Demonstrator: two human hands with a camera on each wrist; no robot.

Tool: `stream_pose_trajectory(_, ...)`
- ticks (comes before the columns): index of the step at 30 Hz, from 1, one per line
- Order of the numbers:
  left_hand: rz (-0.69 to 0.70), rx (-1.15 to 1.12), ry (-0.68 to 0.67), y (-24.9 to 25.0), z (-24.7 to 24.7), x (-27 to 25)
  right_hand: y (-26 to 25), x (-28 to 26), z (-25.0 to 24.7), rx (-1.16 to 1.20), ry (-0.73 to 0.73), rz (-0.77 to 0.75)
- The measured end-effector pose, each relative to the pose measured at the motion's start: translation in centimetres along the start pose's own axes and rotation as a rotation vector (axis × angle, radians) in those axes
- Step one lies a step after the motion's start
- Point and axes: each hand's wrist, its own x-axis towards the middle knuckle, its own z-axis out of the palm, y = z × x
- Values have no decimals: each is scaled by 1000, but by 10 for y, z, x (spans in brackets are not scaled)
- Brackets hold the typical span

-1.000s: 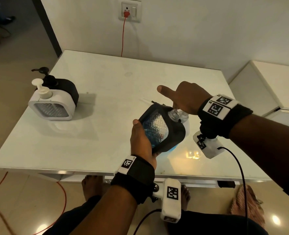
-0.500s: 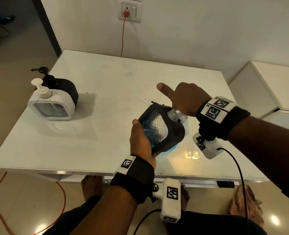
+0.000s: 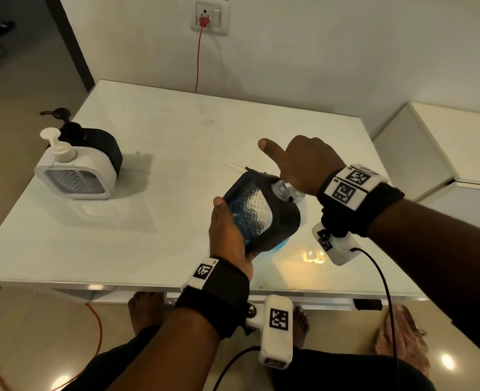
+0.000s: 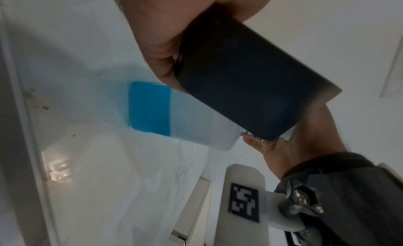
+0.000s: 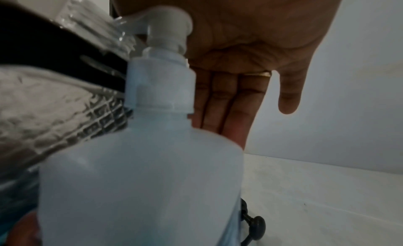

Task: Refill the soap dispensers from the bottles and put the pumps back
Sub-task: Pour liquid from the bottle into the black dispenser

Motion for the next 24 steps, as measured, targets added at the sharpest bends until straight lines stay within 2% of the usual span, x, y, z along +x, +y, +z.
stream_pose_trajectory(6,7,1,4,1,-1,0,-3,9,-9,44,-153,-9)
stream_pose_trajectory(14,-17,-15,3,4,1,-4,-4,2,-2,-36,-20,30)
stream_pose_trajectory(21,-16,4,6,3,1,-4,-5,6,-9,21,-114,0)
stream_pose_trajectory(24,-15,-5,7,4,1,-3,-6,7,-6,-4,-89,-7)
